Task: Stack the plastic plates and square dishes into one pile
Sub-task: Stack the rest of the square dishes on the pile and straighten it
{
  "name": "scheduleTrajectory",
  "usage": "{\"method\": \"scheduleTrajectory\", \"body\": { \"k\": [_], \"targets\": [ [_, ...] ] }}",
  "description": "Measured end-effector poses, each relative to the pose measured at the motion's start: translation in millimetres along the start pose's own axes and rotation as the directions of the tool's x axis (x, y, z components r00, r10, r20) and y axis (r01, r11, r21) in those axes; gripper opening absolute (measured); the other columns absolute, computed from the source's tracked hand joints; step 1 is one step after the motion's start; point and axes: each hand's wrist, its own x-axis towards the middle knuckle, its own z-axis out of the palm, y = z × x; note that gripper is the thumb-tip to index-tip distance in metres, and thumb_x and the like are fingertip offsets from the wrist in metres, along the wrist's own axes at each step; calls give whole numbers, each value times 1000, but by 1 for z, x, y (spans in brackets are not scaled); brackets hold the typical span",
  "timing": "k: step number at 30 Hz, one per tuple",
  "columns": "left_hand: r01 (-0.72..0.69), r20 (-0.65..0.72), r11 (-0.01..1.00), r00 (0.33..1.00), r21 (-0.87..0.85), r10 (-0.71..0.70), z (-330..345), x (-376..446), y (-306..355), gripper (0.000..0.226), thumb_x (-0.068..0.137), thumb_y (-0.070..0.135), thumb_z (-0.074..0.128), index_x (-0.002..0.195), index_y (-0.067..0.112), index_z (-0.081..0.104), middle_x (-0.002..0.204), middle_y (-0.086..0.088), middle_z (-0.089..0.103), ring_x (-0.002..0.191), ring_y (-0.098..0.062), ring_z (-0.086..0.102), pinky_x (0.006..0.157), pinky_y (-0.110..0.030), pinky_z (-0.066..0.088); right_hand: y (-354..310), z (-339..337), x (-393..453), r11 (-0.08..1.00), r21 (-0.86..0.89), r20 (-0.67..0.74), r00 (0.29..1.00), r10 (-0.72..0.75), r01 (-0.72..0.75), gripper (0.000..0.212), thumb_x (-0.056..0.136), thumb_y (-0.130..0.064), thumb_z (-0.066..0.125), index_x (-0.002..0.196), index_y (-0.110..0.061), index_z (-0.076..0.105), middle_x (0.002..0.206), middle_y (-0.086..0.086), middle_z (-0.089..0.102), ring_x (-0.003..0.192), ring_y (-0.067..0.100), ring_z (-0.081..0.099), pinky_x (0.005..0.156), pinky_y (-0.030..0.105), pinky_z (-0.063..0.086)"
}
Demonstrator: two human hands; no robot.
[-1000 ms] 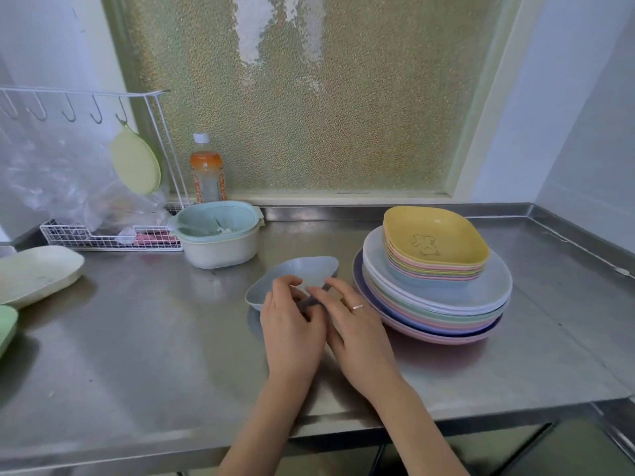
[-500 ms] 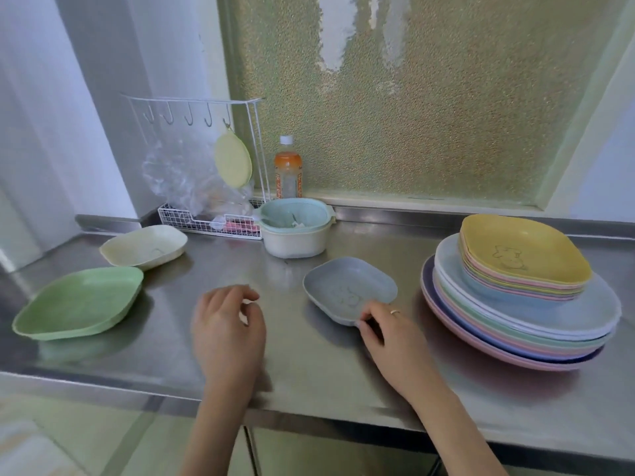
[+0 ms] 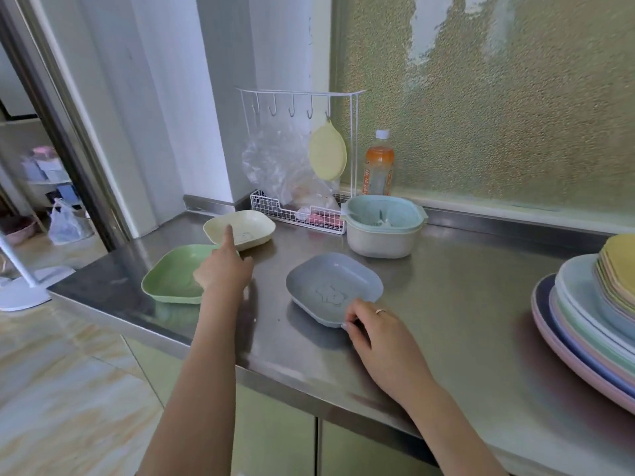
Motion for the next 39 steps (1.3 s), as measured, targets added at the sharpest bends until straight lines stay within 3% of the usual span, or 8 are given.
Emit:
{"method": "scheduleTrajectory", "body": {
  "k": [3, 6, 10, 15, 21, 25, 32, 39],
  "targets": [
    [12, 66, 999, 998, 30, -14, 3, 23, 8, 73, 86, 22, 49, 148, 32, 12, 123, -10, 59, 109, -32, 58, 76, -35, 41, 1, 1, 2, 1000, 11, -2, 1000, -7, 7, 13, 90, -24, 52, 81, -21, 43, 74, -8, 52, 70, 11, 44, 58, 28, 38],
    [13, 136, 996, 990, 88, -25, 8, 32, 10, 51, 86, 18, 48, 136, 23, 40, 127, -10, 57, 115, -30, 54, 83, -35, 41, 0, 2, 6, 1000, 15, 5, 1000, -10, 10, 12, 90, -23, 52, 82, -20, 45, 76, -6, 53, 72, 13, 44, 61, 30, 40],
    [-17, 102, 998, 995, 64, 11, 15, 29, 10, 32, 89, 17, 41, 119, 18, 52, 122, -13, 58, 112, -32, 55, 81, -35, 40, -1, 3, 7, 1000, 18, 8, 1000, -4, 3, 13, 90, -23, 52, 81, -21, 43, 74, -9, 50, 70, 11, 43, 59, 28, 36],
    [-102, 89, 995, 991, 23, 99, 17, -7, 22, 29, 93, 18, 39, 116, 18, 56, 119, -15, 60, 108, -34, 56, 77, -34, 40, -3, -2, 2, 999, -29, -14, 1000, 22, -23, 13, 91, -25, 51, 81, -21, 44, 74, -8, 51, 70, 11, 44, 56, 26, 34],
    [-292, 53, 955, 956, 58, 289, 23, -80, 38, 23, 93, 13, 36, 103, 21, 55, 101, -13, 64, 88, -33, 60, 63, -32, 38, 10, -27, -34, 989, -123, -57, 995, 82, -88, 15, 89, -27, 52, 79, -25, 42, 72, -8, 53, 69, 13, 45, 57, 26, 35],
    [-349, 85, 936, 935, 36, 345, 24, -108, 48, 18, 93, 13, 36, 96, 20, 52, 94, -11, 62, 72, -29, 48, 60, -33, 39, 27, -46, -55, 972, -138, -132, 976, 171, -189, 15, 86, -27, 53, 77, -27, 40, 72, -8, 53, 69, 12, 46, 57, 24, 32],
    [-519, 130, 855, 849, 14, 513, 31, -136, 87, 17, 92, 13, 36, 97, 16, 53, 94, -14, 64, 84, -35, 60, 60, -33, 40, 54, -67, -82, 912, -163, -227, 914, 337, -377, 15, 85, -34, 56, 100, -32, 57, 96, -10, 58, 91, 14, 52, 66, 29, 41],
    [-562, 137, 826, 815, -54, 563, 36, -158, 110, 22, 91, 22, 41, 109, 14, 51, 101, -15, 64, 92, -36, 59, 64, -33, 40, 59, -72, -85, 887, -167, -304, 878, 369, -430, 13, 85, -34, 61, 91, -25, 69, 88, -5, 59, 89, 18, 53, 70, 32, 44]
  ]
}}
